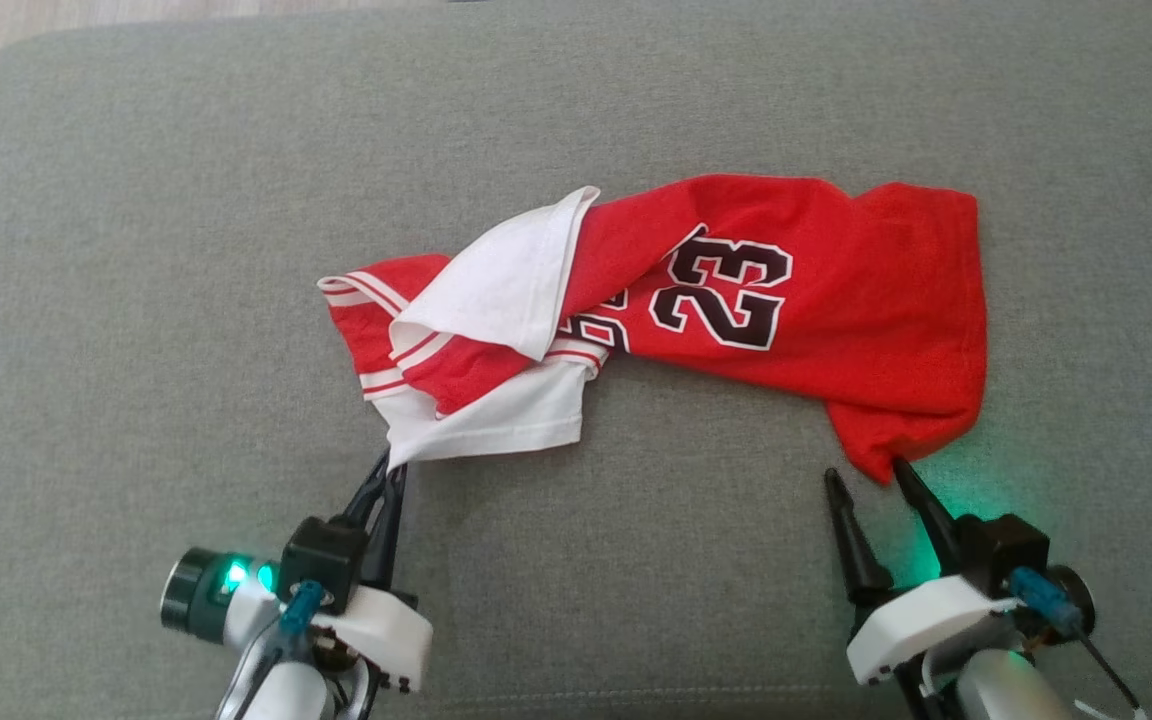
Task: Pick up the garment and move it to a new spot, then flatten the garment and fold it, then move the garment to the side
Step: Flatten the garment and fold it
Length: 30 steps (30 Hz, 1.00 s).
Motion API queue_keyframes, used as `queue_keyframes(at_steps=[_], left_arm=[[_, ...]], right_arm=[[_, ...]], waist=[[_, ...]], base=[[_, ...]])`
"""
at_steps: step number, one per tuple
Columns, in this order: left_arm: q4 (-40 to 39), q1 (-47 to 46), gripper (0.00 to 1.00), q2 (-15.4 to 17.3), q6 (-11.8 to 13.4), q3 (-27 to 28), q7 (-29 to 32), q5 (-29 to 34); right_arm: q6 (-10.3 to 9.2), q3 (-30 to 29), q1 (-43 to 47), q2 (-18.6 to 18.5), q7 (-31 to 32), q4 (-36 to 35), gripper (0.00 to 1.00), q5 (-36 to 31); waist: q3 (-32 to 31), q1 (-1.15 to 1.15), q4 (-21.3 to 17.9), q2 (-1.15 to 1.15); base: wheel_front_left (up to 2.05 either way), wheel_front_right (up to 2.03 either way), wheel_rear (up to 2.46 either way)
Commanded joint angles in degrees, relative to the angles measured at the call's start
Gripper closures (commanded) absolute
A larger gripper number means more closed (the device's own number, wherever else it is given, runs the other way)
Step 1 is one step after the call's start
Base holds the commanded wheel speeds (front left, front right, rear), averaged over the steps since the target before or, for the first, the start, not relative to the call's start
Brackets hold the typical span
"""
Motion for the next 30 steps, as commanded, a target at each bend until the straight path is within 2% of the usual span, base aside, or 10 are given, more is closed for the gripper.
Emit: queue_keyframes(at_steps=[1,2,3,4,10,15,20,23,30], left_arm=[[-1.9,-2.4,1.00,1.2,0.0,2.2,-0.3,0.4],[-2.0,-2.4,1.00,1.3,0.0,2.2,-0.3,0.4],[-2.1,-2.5,1.00,1.3,0.1,2.3,-0.3,0.4],[-2.2,-2.6,1.00,1.4,0.1,2.4,-0.3,0.5],[-3.8,-3.4,1.00,2.2,0.4,3.3,-0.3,0.9],[-8.8,-4.8,1.00,5.0,0.2,5.9,-0.3,1.0],[-15.3,-8.0,1.00,10.0,-1.2,9.7,-0.3,1.0],[-17.5,-9.9,1.00,11.9,-2.1,11.0,-0.3,0.6],[-26.3,-18.5,1.00,15.8,-5.7,13.0,4.3,-0.9]], right_arm=[[-0.05,1.1,-1.4,0.1,-0.1,0.1,0.48,-0.7],[-0.05,1.1,-1.6,0.1,-0.1,0.5,0.65,-0.8],[-0.05,0.9,-1.7,0.1,-0.1,0.7,0.93,-0.9],[-0.05,0.7,-1.8,0.1,-0.1,0.6,1.00,-1.3],[-0.05,-0.8,-0.5,0.1,-0.1,-1.4,1.00,-3.6],[-0.05,-2.8,2.9,-1.8,-0.1,-11.0,1.00,-4.9],[-0.05,-4.5,5.1,-7.6,-0.1,-22.3,1.00,-4.3],[-0.05,-5.1,5.1,-10.6,0.1,-25.8,1.00,-3.6],[-0.05,-9.2,4.0,-18.4,8.4,-42.5,1.00,-0.2]], waist=[[0.1,0.00,0.2,0.00],[0.1,0.00,0.3,0.00],[0.1,0.00,0.3,0.00],[0.0,0.00,0.3,0.00],[-1.9,0.00,-0.4,0.00],[-5.1,0.00,-1.3,0.00],[-8.8,0.00,-2.3,0.00],[-10.3,0.00,-2.6,0.00],[-14.4,0.00,-3.0,0.00]], base=[[0.00,0.00,0.00],[0.00,0.00,0.00],[0.00,0.00,0.00],[0.00,0.00,0.00],[0.00,0.00,0.00],[0.00,0.00,0.00],[0.00,0.00,0.00],[0.00,0.00,0.00],[0.00,0.00,0.00]])
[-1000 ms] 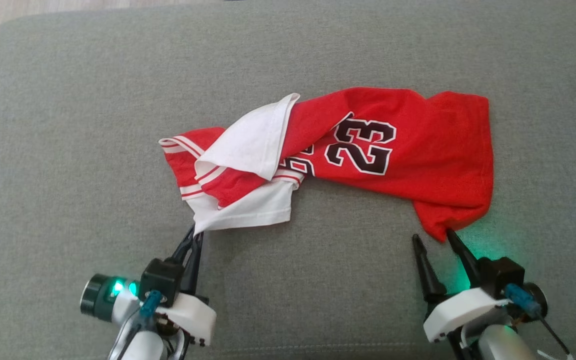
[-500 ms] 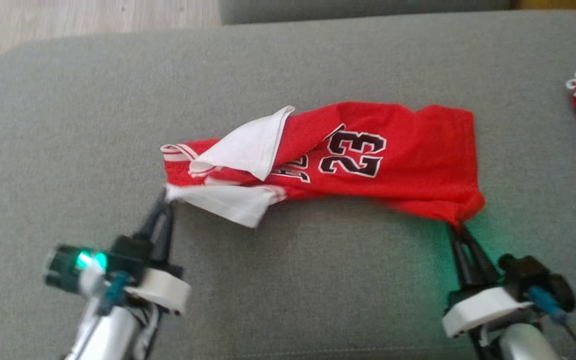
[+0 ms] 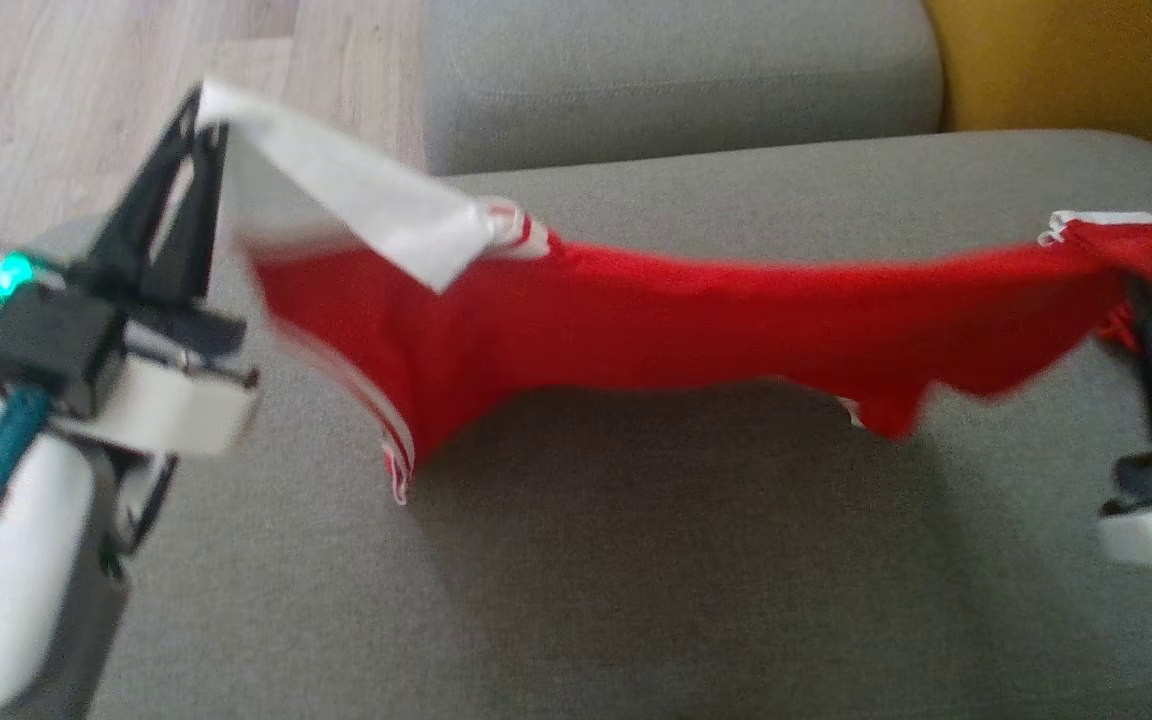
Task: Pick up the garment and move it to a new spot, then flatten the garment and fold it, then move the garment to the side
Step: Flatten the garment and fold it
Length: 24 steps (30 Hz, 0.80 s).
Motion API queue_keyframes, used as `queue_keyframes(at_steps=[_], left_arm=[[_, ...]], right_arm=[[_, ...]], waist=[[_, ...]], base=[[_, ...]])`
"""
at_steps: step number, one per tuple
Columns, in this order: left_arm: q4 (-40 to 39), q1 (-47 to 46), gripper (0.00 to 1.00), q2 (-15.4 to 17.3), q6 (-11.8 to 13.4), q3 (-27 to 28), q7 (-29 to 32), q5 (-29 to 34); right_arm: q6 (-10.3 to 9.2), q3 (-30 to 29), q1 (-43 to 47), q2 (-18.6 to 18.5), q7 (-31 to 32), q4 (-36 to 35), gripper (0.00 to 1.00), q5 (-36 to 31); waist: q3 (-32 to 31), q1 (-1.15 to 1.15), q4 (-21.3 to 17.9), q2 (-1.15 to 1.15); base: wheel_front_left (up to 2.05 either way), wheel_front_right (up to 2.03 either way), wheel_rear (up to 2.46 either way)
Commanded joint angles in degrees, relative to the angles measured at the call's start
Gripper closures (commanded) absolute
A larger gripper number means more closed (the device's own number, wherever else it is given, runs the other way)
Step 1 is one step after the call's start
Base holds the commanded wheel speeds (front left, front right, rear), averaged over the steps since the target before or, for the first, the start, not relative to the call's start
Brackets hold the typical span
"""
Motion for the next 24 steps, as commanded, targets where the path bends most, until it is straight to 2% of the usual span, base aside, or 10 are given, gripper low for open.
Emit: queue_keyframes(at_steps=[1,5,9,15,20,24], left_arm=[[-2.6,-5.5,1.00,2.6,-0.7,3.4,0.9,-0.4],[-2.8,-13.1,1.00,2.9,-4.1,2.7,4.0,-2.1],[2.3,-21.4,1.00,1.9,-7.2,1.2,6.1,-4.1],[15.8,-36.0,1.00,0.1,-10.1,-3.6,6.6,-5.9],[29.1,-49.4,1.00,-0.5,-10.7,-7.5,4.3,-4.8],[38.0,-60.2,1.00,-1.4,-10.7,-8.4,0.1,-3.0]], right_arm=[[-0.05,-0.2,-2.6,-2.6,1.2,-3.6,1.00,1.1],[-0.05,-0.7,-7.3,-6.3,5.7,-7.2,1.00,4.8],[-0.05,2.0,-15.1,-8.7,9.3,-4.4,1.00,9.9],[-0.05,8.7,-30.7,-11.4,11.8,6.9,1.00,15.3],[-0.05,15.3,-46.5,-11.5,10.6,18.6,1.00,15.9],[-0.05,18.9,-58.6,-10.4,6.8,27.2,1.00,14.6]], waist=[[-0.8,0.00,-0.2,0.00],[-0.9,0.00,-0.4,0.00],[0.2,0.00,-0.6,0.00],[6.5,0.00,-0.6,0.00],[14.5,0.00,-1.1,0.00],[20.3,0.00,-1.8,0.00]], base=[[0.00,0.00,0.00],[0.00,0.00,0.00],[0.00,0.00,0.00],[0.00,0.00,0.00],[0.00,0.00,0.00],[0.00,0.00,0.00]])
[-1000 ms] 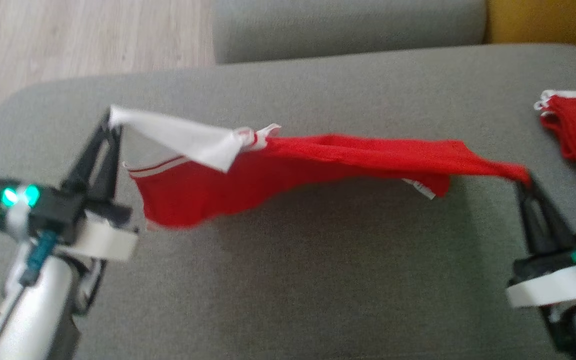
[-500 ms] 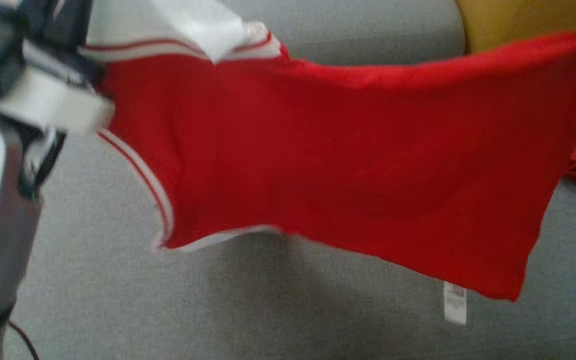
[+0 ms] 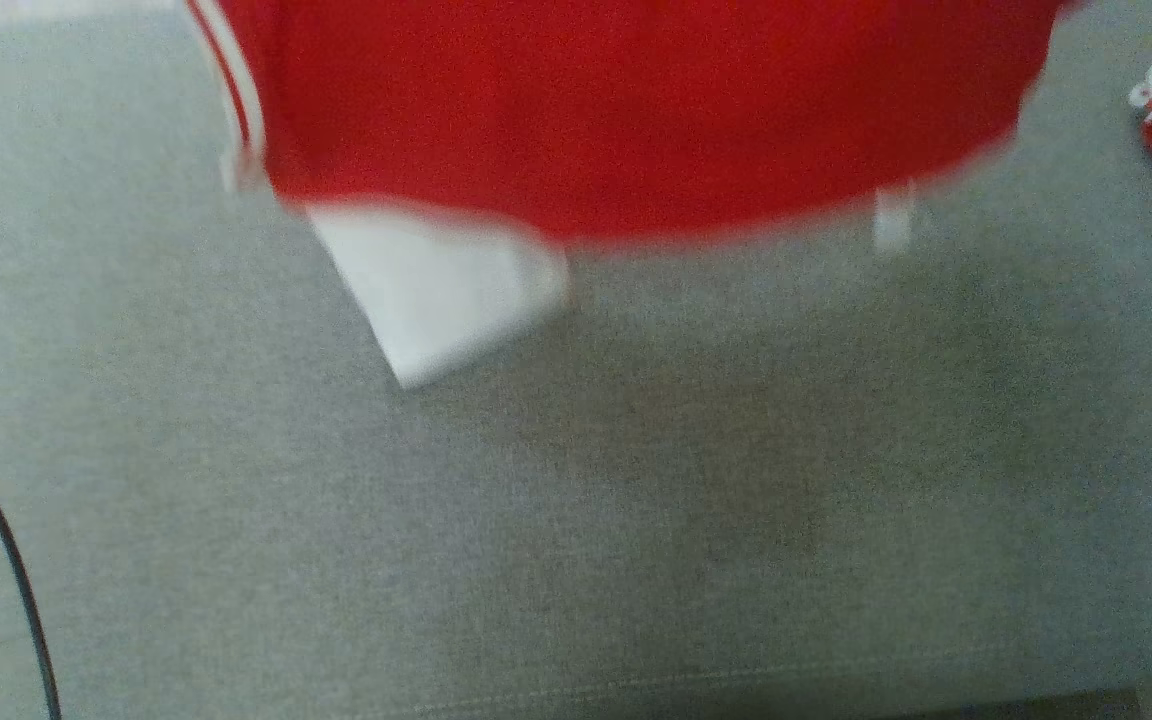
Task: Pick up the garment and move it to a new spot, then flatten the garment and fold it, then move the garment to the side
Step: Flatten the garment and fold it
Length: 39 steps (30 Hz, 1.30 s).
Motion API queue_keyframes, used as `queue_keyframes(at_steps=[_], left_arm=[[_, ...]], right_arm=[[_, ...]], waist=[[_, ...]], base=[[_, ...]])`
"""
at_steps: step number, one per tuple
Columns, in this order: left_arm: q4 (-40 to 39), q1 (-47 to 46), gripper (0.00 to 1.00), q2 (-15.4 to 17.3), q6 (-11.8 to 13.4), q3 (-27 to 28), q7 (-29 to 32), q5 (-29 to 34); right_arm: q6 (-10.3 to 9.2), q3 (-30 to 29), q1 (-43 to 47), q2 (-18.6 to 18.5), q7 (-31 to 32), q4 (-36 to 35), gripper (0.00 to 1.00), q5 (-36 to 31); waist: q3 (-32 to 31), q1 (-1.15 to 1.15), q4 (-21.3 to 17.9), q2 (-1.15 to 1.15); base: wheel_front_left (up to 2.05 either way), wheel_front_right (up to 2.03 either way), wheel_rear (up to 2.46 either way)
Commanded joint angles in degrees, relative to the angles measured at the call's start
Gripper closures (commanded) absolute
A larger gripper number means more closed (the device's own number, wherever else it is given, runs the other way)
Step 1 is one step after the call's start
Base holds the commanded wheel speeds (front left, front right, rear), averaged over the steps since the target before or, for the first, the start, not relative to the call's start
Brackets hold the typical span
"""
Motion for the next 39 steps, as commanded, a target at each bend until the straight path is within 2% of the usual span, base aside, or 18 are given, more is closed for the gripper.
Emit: queue_keyframes(at_steps=[1,4,8,14,20,25,32,39], left_arm=[[0.1,-6.3,1.00,1.5,0.5,1.6,-1.4,1.1],[3.5,-12.5,1.00,0.5,1.7,1.2,-3.7,3.2],[4.8,-17.6,1.00,-0.2,3.7,1.1,-4.7,5.4],[-0.8,-13.5,1.00,-0.4,4.3,3.7,-4.8,3.3],[-5.0,-1.2,1.00,0.4,3.6,6.1,-4.8,1.3],[-12.1,13.3,1.00,2.0,3.0,7.4,-4.8,1.2],[-22.0,38.5,1.00,5.1,4.0,12.3,-4.8,-1.3],[-27.7,59.4,1.00,4.8,3.1,13.2,-4.8,-3.4]], right_arm=[[-0.05,0.6,-3.7,0.0,-1.7,0.6,1.00,-0.7],[-0.05,2.2,-10.4,0.5,-4.6,6.1,1.00,-1.2],[-0.05,6.2,-16.9,-0.5,-7.5,11.5,1.00,-1.9],[-0.05,11.2,-21.0,-0.9,-11.1,18.3,1.00,-1.7],[-0.05,14.1,-18.3,0.2,-14.5,24.8,1.00,1.0],[-0.05,14.7,-10.7,0.5,-15.7,26.2,1.00,4.5],[-0.05,11.5,6.8,-0.3,-15.7,17.6,1.00,7.2],[-0.05,8.2,22.6,-1.4,-15.8,10.9,1.00,7.1]], waist=[[6.3,0.00,-0.8,0.00],[9.2,0.00,-0.7,0.00],[12.4,0.00,0.3,0.00],[17.2,0.00,2.4,0.00],[18.3,0.00,3.5,0.00],[14.4,0.00,3.8,0.00],[6.1,0.00,3.2,0.00],[0.2,0.00,4.1,0.00]], base=[[0.00,0.00,0.00],[0.00,0.00,0.00],[0.00,0.00,0.00],[0.00,0.00,0.00],[0.00,0.00,0.00],[0.00,0.00,0.00],[0.00,0.00,0.00],[0.00,0.00,0.00]])
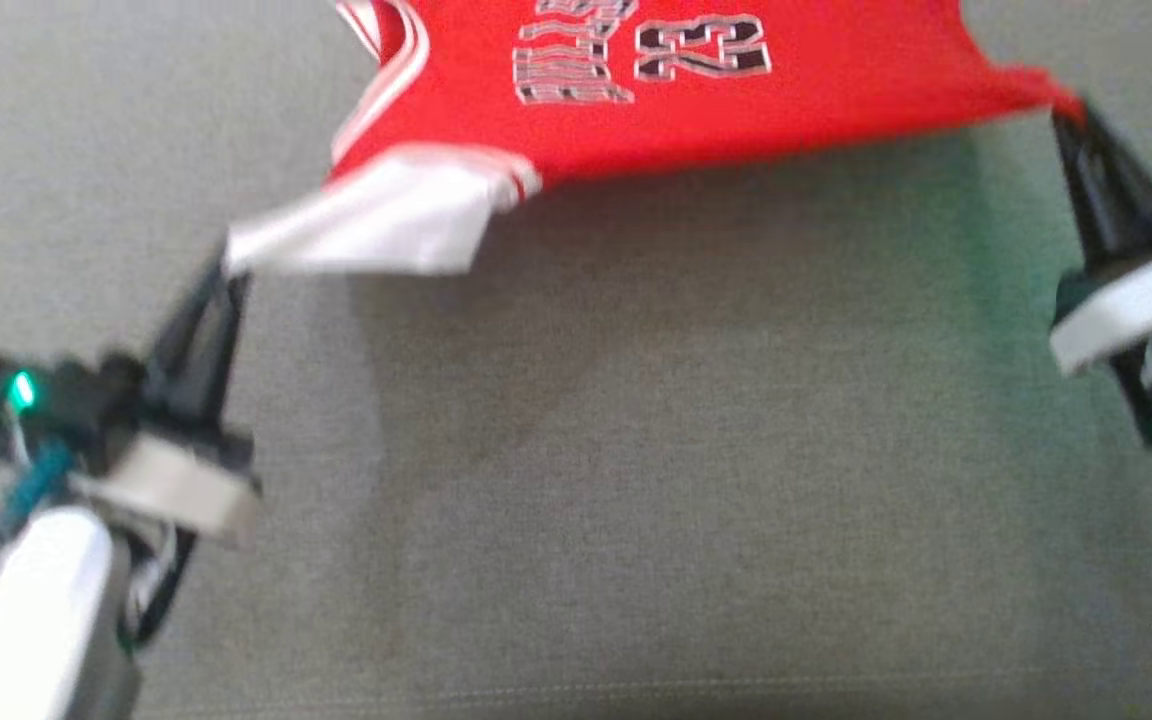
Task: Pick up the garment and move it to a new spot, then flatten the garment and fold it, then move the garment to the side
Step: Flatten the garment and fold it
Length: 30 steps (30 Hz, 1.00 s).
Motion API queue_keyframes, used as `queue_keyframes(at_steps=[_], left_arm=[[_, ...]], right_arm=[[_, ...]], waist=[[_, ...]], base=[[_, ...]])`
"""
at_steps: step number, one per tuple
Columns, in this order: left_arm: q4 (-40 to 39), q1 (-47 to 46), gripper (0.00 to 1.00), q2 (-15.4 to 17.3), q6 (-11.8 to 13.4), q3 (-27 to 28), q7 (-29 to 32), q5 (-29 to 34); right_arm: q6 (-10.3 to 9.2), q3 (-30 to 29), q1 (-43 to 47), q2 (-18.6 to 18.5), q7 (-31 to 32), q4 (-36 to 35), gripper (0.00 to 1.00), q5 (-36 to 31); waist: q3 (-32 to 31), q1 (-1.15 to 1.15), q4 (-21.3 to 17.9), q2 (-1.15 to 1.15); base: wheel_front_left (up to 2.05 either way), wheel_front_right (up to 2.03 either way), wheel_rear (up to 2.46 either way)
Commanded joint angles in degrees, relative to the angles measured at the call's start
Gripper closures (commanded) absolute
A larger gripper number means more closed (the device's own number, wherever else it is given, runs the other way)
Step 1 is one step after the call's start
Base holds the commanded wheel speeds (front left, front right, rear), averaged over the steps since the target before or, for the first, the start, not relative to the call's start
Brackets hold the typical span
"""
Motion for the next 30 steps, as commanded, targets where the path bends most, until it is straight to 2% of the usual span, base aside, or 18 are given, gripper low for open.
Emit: queue_keyframes(at_steps=[1,8,17,24,30], left_arm=[[-2.1,1.3,1.00,2.1,-0.3,3.1,-0.3,-0.3],[-5.0,14.4,1.00,-0.7,-0.5,4.0,-0.3,-1.6],[-9.8,25.0,1.00,-1.0,-1.4,4.2,-0.3,-1.4],[-12.9,26.7,1.00,-1.0,-0.3,3.6,1.0,-0.8],[-12.2,20.7,1.00,-2.5,0.7,3.4,3.1,-1.0]], right_arm=[[-0.05,-0.8,3.3,-1.6,-0.7,-2.6,1.00,0.1],[-0.05,-5.9,18.0,-1.6,-0.7,-8.3,1.00,-0.5],[-0.05,-11.1,32.9,-0.9,1.4,-15.8,1.00,-0.5],[-0.05,-13.0,38.2,0.2,5.1,-21.7,1.00,-0.9],[-0.05,-12.1,36.0,0.5,9.3,-23.0,1.00,1.8]], waist=[[-3.1,0.00,0.7,0.00],[-6.7,0.00,1.3,0.00],[-9.2,0.00,0.9,0.00],[-9.9,0.00,0.1,0.00],[-7.8,0.00,-0.7,0.00]], base=[[0.00,0.00,0.00],[0.00,0.00,0.00],[0.00,0.00,0.00],[0.00,0.00,0.00],[0.00,0.00,0.00]])
